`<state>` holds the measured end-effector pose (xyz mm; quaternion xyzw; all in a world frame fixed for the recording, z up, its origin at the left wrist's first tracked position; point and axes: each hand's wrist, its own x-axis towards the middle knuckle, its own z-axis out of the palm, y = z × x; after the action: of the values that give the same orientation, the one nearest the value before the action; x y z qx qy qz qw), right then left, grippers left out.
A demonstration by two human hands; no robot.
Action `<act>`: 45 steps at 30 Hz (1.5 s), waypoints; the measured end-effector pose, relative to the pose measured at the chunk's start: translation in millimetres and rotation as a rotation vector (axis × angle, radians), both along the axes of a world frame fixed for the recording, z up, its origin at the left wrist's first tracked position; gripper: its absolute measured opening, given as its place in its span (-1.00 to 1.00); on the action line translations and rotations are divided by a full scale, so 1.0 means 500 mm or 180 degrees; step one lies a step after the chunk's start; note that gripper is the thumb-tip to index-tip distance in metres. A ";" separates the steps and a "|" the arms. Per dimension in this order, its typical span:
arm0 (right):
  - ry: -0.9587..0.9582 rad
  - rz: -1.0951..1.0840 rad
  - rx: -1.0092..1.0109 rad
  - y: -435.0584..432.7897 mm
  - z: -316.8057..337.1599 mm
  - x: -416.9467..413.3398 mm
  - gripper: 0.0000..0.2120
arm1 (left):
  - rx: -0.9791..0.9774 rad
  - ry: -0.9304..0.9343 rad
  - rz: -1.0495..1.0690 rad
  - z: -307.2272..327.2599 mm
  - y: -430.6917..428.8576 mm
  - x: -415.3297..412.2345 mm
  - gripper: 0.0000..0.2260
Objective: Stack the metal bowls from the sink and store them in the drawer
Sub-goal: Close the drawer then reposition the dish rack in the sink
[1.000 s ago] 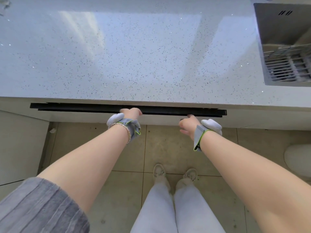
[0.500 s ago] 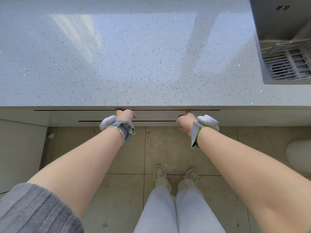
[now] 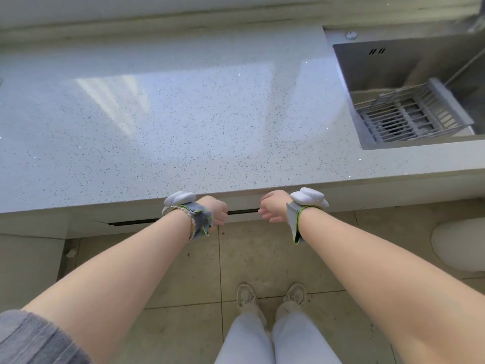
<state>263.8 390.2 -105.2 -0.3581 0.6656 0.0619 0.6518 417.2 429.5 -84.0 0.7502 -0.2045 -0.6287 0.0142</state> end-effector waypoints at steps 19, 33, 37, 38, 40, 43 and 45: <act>0.0144 -0.0742 -0.0918 -0.147 0.277 -0.495 -0.65 | -0.1830 0.0252 -0.0572 0.250 -0.265 -0.473 -0.75; 0.0290 -0.0704 -0.1052 -0.381 0.285 -0.791 -0.66 | -0.2271 -0.0477 -0.0602 0.241 -0.488 -0.762 -0.64; 0.0405 -0.1024 -0.1055 -0.481 0.231 -0.827 -0.75 | -0.2196 -0.0613 -0.0798 0.198 -0.565 -0.784 -0.63; 0.0476 -0.1070 -0.1026 -0.487 0.226 -0.837 -0.71 | -0.2219 -0.0681 -0.0885 0.191 -0.571 -0.785 -0.62; 0.0592 -0.1131 -0.0955 -0.511 0.193 -0.860 -0.72 | -0.2198 -0.0715 -0.1063 0.167 -0.598 -0.787 -0.60; 0.0734 -0.1107 -0.0818 -0.555 0.144 -0.877 -0.75 | -0.2005 -0.0837 -0.1304 0.120 -0.667 -0.791 -0.57; 0.0784 -0.1117 -0.0697 -0.580 0.100 -0.886 -0.73 | -0.1859 -0.0972 -0.1466 0.083 -0.709 -0.794 -0.56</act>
<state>-179.1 100.1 -55.0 -0.2953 0.7949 -0.0816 0.5237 20.1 75.2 -42.3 0.7339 -0.5370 -0.4122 0.0549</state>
